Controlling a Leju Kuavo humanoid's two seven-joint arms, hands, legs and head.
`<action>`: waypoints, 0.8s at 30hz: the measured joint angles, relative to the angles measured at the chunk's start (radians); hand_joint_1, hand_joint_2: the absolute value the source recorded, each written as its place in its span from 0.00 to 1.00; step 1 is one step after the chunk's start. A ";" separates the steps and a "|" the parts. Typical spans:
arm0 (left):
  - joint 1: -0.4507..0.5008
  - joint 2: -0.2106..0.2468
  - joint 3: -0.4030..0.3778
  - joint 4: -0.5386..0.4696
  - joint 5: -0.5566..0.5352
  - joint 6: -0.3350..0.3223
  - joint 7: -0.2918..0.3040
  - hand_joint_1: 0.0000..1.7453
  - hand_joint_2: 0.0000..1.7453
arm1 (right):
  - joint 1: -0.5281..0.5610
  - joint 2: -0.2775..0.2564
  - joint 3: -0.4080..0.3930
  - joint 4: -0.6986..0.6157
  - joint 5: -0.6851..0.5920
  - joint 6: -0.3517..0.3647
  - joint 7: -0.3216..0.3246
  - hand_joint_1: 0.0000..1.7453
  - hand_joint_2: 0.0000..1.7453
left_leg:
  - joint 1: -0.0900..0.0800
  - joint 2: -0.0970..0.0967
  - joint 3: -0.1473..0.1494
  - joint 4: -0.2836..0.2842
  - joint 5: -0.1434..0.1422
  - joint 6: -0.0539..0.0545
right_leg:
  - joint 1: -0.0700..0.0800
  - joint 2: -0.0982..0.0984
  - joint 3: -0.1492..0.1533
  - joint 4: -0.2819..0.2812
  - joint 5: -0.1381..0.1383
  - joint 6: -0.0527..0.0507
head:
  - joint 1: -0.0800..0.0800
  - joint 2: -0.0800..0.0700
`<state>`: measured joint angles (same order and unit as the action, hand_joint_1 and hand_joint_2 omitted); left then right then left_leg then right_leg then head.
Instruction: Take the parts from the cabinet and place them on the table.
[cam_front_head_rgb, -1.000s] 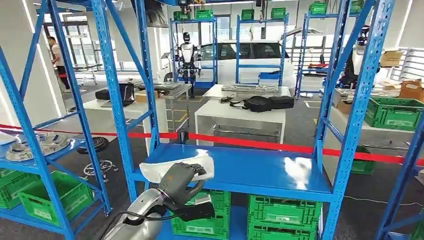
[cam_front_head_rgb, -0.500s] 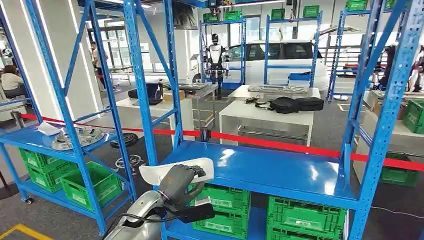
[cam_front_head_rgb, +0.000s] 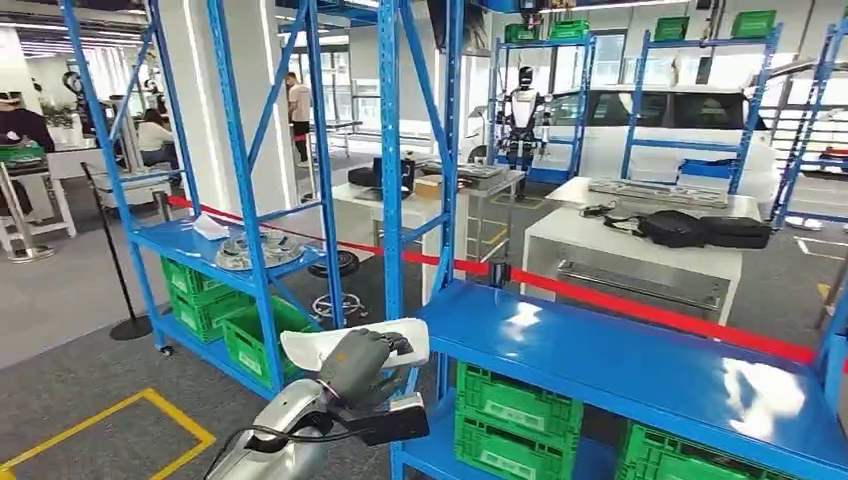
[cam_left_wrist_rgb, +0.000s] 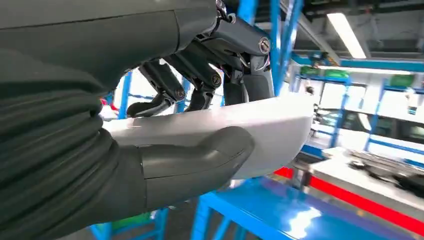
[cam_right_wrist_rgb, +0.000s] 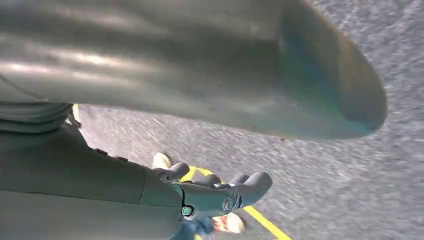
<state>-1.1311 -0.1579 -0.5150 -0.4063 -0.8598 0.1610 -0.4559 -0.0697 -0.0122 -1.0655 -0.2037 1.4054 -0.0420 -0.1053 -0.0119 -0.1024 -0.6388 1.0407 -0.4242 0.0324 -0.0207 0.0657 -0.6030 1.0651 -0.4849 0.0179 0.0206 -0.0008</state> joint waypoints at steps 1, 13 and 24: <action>-0.003 0.000 0.000 0.000 0.000 -0.001 0.001 0.98 1.00 | 0.000 -0.002 0.000 0.000 0.000 0.000 0.000 0.00 0.00 | -0.006 -0.014 -0.009 0.005 0.001 -0.007 | -0.003 0.025 0.009 -0.016 -0.012 -0.001 | -0.001 0.000; 0.005 0.005 -0.002 -0.005 0.002 -0.017 0.003 0.98 1.00 | 0.000 -0.003 0.000 -0.002 -0.002 0.007 0.003 0.00 0.00 | 0.021 0.102 -0.123 0.212 -0.055 -0.068 | -0.014 -0.135 0.028 -0.033 -0.002 -0.028 | -0.008 0.000; 0.006 0.007 -0.003 -0.015 0.007 -0.027 -0.006 0.98 1.00 | 0.002 -0.003 0.000 -0.002 0.001 0.011 0.003 0.00 0.00 | 0.012 0.089 -0.008 -0.015 0.011 -0.006 | -0.009 -0.076 -0.036 0.152 -0.126 0.017 | -0.003 0.000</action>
<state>-1.1251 -0.1507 -0.5177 -0.4211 -0.8530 0.1339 -0.4620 -0.0680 -0.0156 -1.0655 -0.2056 1.4065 -0.0313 -0.1026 0.0001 -0.0137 -0.6467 1.0252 -0.4133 0.0269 -0.0294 -0.0099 -0.6394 1.2171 -0.6111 0.0350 0.0172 -0.0008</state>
